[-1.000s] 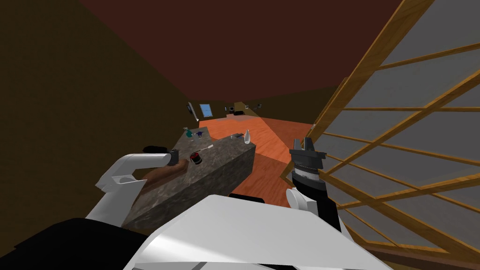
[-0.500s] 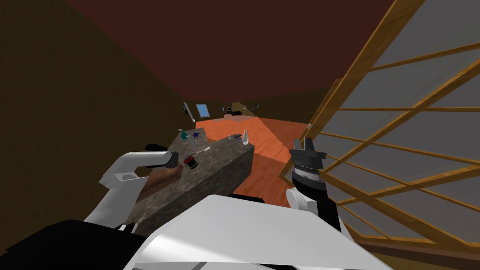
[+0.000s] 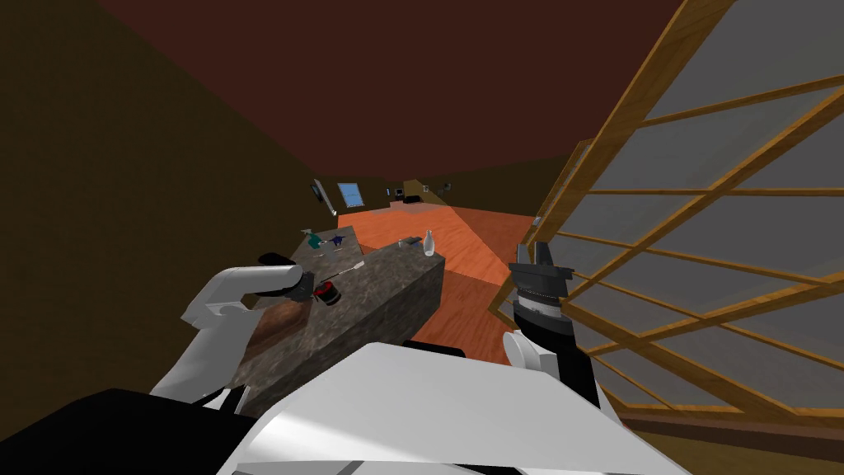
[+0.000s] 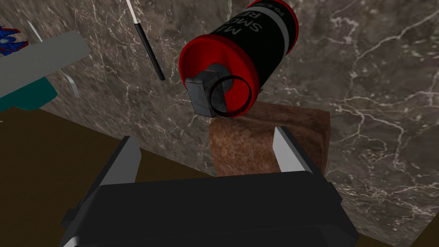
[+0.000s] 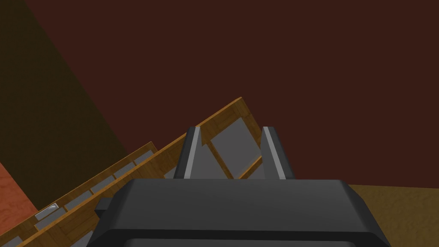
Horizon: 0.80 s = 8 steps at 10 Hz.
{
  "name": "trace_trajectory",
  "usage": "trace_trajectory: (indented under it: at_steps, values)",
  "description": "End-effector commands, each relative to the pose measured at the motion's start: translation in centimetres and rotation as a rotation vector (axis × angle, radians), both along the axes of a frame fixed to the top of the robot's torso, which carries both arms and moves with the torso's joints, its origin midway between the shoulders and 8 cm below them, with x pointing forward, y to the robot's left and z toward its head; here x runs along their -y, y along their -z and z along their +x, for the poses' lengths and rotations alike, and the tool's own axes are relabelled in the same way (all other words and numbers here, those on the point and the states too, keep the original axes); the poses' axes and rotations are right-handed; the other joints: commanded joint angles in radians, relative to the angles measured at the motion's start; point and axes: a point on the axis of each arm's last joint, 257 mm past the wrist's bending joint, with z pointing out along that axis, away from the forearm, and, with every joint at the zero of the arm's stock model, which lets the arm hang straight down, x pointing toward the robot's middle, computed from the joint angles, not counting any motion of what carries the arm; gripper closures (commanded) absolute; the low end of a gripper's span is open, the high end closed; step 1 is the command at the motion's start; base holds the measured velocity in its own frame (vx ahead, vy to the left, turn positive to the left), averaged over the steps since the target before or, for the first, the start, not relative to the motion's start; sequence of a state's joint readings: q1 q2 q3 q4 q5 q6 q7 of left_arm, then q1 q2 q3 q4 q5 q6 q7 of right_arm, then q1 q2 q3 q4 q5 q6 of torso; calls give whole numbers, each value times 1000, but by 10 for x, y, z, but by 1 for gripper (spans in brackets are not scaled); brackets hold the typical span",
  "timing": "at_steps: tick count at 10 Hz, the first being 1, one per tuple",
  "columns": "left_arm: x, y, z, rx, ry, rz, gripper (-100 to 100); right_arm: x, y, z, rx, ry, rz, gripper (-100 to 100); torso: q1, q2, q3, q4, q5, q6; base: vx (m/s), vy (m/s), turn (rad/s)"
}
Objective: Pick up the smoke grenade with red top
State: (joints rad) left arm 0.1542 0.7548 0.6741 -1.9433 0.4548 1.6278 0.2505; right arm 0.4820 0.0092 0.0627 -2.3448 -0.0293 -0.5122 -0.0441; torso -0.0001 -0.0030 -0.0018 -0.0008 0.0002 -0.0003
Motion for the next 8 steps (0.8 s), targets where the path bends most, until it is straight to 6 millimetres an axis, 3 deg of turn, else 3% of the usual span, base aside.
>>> trace_trajectory:
  at_steps: [1,3,4,5,6,8]
  values:
    - [6,10,-7,-39,-10,-39,-100,0,0,0,0,0,0,0,0,0,0,0,0,0,67,17,-102]
    - [14,25,-17,-87,-21,-83,-100,0,0,0,0,0,0,0,0,0,0,0,0,0,21,11,-49]
    - [12,19,-14,-71,-17,-69,-100,0,0,0,0,0,0,0,0,2,1,0,0,0,0,0,0]
    - [12,20,-15,-76,-19,-73,0,0,0,0,0,0,0,0,-1,3,2,1,0,-1,0,0,0]
    - [2,22,-14,-74,-42,-73,-100,0,0,0,0,0,0,0,-1,3,2,1,0,-1,-43,1,-159]
    - [-8,24,-14,-72,-65,-75,-100,0,0,0,0,0,0,0,-1,8,5,2,0,0,-102,4,-166]
